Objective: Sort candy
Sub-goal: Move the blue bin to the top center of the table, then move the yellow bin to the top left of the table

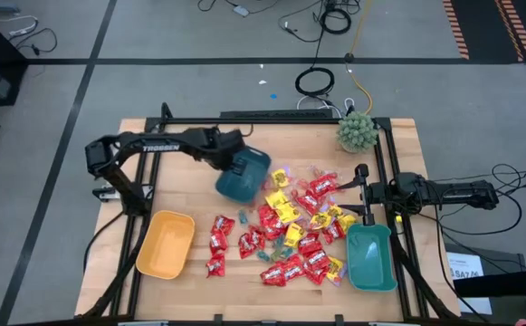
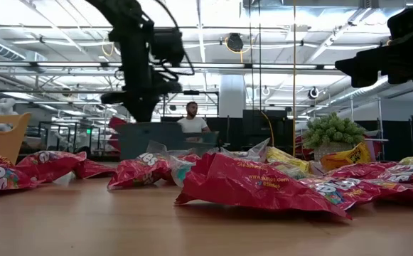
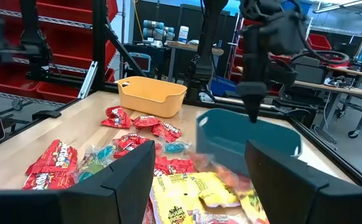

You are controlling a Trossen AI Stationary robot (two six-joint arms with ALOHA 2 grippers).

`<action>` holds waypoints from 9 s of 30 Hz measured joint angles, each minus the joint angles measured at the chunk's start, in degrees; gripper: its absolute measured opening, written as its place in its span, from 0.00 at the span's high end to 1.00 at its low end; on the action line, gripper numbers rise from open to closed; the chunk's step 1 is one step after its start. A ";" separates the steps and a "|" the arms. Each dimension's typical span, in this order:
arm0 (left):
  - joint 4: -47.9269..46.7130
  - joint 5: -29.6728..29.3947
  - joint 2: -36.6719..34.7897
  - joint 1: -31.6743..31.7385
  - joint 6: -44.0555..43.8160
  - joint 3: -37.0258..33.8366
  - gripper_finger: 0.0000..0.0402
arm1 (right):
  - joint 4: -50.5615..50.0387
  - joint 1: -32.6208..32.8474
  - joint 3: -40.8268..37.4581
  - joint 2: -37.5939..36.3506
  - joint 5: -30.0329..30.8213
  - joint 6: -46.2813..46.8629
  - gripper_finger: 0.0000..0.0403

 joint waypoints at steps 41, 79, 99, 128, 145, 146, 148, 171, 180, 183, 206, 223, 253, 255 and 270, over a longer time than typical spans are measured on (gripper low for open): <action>-2.84 -5.84 9.16 3.38 -15.34 12.81 0.98 | 0.06 0.01 -0.01 0.00 0.00 -0.01 0.40; -25.62 -13.62 -9.83 -6.68 -0.03 11.80 0.75 | 0.02 -0.01 0.00 0.07 0.00 0.01 0.40; -35.75 -4.84 -32.06 -34.77 -38.64 -9.65 0.75 | 0.00 -0.01 0.00 0.07 0.00 -0.01 0.40; -26.33 1.22 -22.06 -38.52 21.46 -10.77 0.75 | 0.01 -0.01 0.00 0.07 0.00 -0.01 0.40; -16.83 5.35 -16.96 -38.52 28.32 -18.39 0.76 | 0.00 0.01 -0.02 0.04 0.00 0.00 0.40; -16.30 5.37 -16.96 -38.52 28.32 -18.88 0.76 | 0.01 0.00 -0.01 0.04 0.00 -0.01 0.40; -15.53 5.35 -16.96 -38.51 28.28 -19.19 0.76 | 0.02 -0.01 0.00 0.04 0.00 0.01 0.40; -20.41 1.53 -17.01 -38.09 32.83 -13.27 0.76 | 0.02 -0.01 -0.02 0.04 0.00 -0.01 0.40; -19.49 1.67 -17.07 -35.74 33.45 -17.08 0.76 | 0.02 -0.01 -0.01 0.04 0.00 0.00 0.40; -18.23 2.04 -17.01 -35.10 34.40 -17.75 0.76 | 0.02 -0.01 0.00 0.04 0.00 -0.01 0.40; -11.50 6.67 -17.01 -33.91 38.83 -22.11 0.76 | 0.02 -0.01 -0.02 0.04 0.00 -0.01 0.40; -17.05 9.16 -16.96 -32.49 39.35 -18.25 0.99 | 0.01 0.00 0.00 0.05 0.00 0.01 0.40; -17.79 5.55 4.25 25.04 102.39 14.61 0.99 | 0.02 -0.01 0.00 0.07 0.00 -0.01 0.40; -18.12 5.71 8.22 26.83 105.29 18.38 0.99 | 0.00 0.00 0.00 0.07 0.00 -0.01 0.40; -24.69 9.31 26.48 28.07 102.23 36.17 0.99 | 0.00 -0.01 -0.02 0.07 0.00 0.01 0.40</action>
